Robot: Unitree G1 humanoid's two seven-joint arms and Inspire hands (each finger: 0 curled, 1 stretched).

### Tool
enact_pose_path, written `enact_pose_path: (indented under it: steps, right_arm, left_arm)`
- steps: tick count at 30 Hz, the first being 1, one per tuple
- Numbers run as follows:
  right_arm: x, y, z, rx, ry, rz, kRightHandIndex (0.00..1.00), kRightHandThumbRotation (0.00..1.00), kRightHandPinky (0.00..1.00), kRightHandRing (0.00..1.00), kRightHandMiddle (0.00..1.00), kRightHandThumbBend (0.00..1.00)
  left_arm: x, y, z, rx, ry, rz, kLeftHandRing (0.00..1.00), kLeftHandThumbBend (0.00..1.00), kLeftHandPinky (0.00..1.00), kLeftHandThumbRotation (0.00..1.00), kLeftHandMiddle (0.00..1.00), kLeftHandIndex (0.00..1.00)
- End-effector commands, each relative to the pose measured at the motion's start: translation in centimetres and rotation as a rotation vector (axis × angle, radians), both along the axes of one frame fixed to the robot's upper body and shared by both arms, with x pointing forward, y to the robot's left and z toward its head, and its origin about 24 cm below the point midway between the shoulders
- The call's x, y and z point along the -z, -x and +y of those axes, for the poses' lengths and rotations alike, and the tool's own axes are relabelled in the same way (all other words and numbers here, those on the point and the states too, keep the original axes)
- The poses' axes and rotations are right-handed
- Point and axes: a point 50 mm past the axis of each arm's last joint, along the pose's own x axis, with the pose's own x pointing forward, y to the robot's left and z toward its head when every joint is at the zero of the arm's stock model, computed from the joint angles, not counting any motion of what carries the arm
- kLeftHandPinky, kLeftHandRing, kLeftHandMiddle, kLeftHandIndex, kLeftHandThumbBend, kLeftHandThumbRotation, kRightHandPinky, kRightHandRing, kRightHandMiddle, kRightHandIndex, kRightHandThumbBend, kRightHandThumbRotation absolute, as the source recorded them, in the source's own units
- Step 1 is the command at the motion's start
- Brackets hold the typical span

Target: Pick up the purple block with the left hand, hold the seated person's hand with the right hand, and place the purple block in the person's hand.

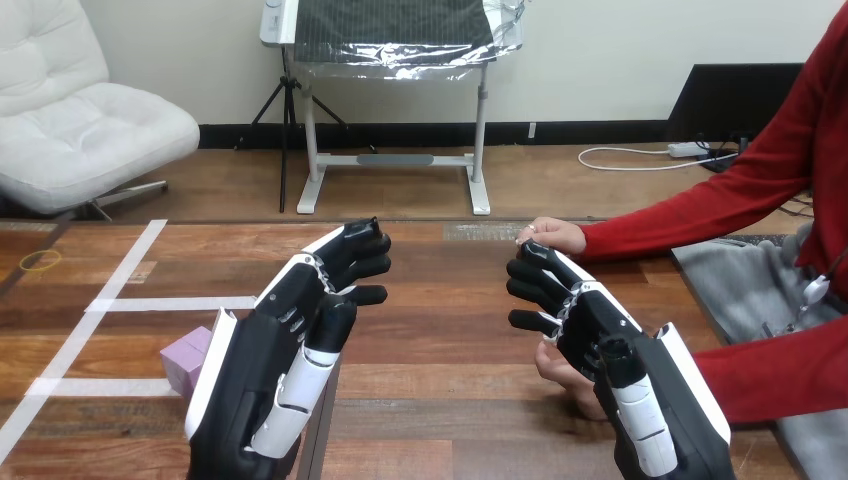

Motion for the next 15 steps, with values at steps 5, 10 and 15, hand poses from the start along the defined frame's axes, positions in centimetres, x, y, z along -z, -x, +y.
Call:
enact_pose_path:
  steps: [5, 10, 15]
  right_arm:
    - [-2.0, -1.3, 0.1, -0.011, -0.01, -0.1, 0.9, 1.0, 0.82, 0.88, 0.89, 0.71]
    - [-2.0, -1.3, 0.1, -0.014, -0.009, -0.102, 0.9, 1.0, 0.82, 0.89, 0.89, 0.71]
    - [-2.0, -1.3, 0.0, -0.02, -0.004, -0.108, 0.91, 1.0, 0.83, 0.89, 0.89, 0.7]
  left_arm:
    - [-2.1, -1.3, 0.0, -0.01, -0.054, -0.124, 0.79, 0.63, 0.71, 0.84, 0.8, 0.79]
    - [-2.5, -2.4, 0.5, -0.015, -0.114, -0.15, 0.78, 0.68, 0.7, 0.84, 0.8, 0.79]
    - [-3.0, -3.6, 1.1, -0.025, -0.152, -0.164, 0.78, 0.72, 0.7, 0.82, 0.8, 0.77]
